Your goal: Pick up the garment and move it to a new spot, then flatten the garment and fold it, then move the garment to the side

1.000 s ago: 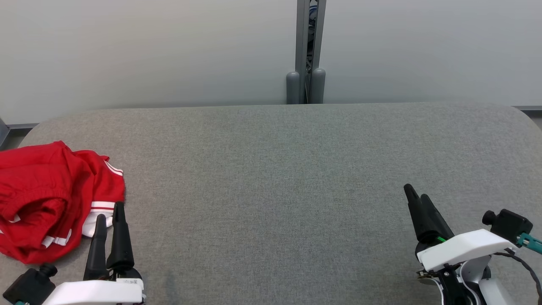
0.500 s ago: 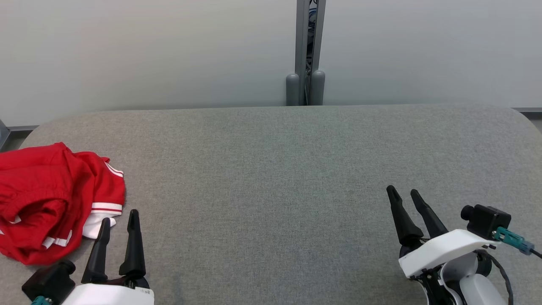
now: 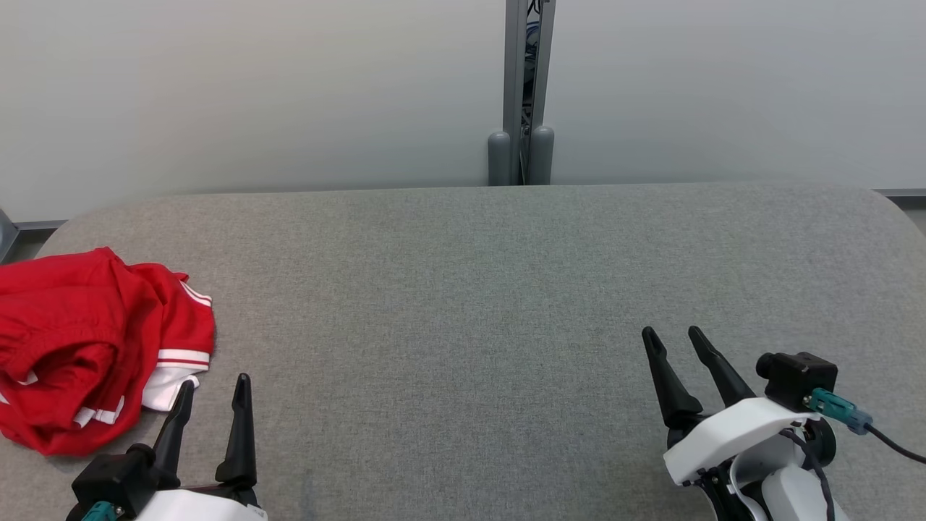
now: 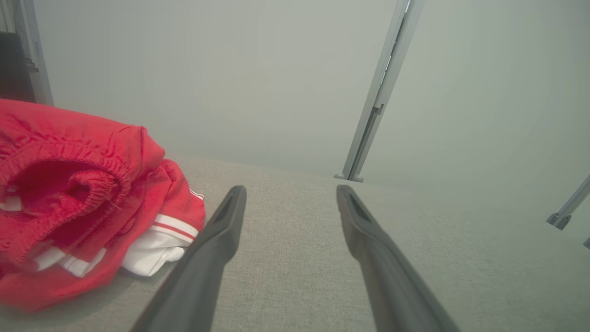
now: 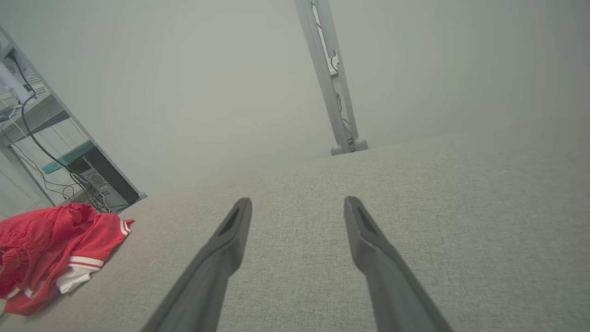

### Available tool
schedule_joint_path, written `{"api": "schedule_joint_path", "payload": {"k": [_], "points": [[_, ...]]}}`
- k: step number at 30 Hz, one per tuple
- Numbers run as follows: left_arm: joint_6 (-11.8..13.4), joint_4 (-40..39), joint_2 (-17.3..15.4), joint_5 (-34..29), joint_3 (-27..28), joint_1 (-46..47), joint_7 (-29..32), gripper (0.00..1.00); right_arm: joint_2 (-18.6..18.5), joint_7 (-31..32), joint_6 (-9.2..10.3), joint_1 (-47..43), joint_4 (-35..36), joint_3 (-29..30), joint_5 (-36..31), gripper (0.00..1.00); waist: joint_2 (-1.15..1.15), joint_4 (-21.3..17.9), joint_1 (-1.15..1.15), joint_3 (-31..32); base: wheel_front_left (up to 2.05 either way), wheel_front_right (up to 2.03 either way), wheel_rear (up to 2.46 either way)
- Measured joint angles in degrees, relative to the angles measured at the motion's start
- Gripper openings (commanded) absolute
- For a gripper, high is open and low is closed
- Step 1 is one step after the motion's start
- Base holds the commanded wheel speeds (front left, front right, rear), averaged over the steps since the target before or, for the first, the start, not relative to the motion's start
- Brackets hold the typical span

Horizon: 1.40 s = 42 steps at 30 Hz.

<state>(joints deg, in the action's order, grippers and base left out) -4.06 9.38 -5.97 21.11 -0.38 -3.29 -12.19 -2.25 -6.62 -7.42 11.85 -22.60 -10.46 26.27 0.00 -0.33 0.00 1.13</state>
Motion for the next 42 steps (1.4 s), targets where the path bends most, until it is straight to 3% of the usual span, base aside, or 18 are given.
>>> {"api": "schedule_joint_path", "payload": {"k": [20, 28, 42], "points": [[1.8, -0.8, -1.5, -8.5, 1.8, -1.3, -0.5, 1.00, -0.2, -4.0, 0.00, 1.5, -2.8, 0.4, -8.5, 1.00, 0.00, -0.4, 0.00, 0.8, 0.00, 0.00, 0.00], [0.6, -1.0, -2.5, -10.6, 1.6, -2.0, -0.2, 1.00, -0.2, -5.1, 0.00, 1.5, -4.4, 0.5, -10.1, 1.00, 0.00, -0.5, 0.00, 1.2, 0.00, 0.00, 0.00], [1.1, -2.1, -3.4, -14.9, 2.0, -2.8, 0.1, 1.00, -0.3, -7.1, -0.01, 2.0, -6.0, -0.4, -13.7, 1.00, 0.00, -0.5, 0.00, 1.6, 0.00, 0.00, 0.00]]}}
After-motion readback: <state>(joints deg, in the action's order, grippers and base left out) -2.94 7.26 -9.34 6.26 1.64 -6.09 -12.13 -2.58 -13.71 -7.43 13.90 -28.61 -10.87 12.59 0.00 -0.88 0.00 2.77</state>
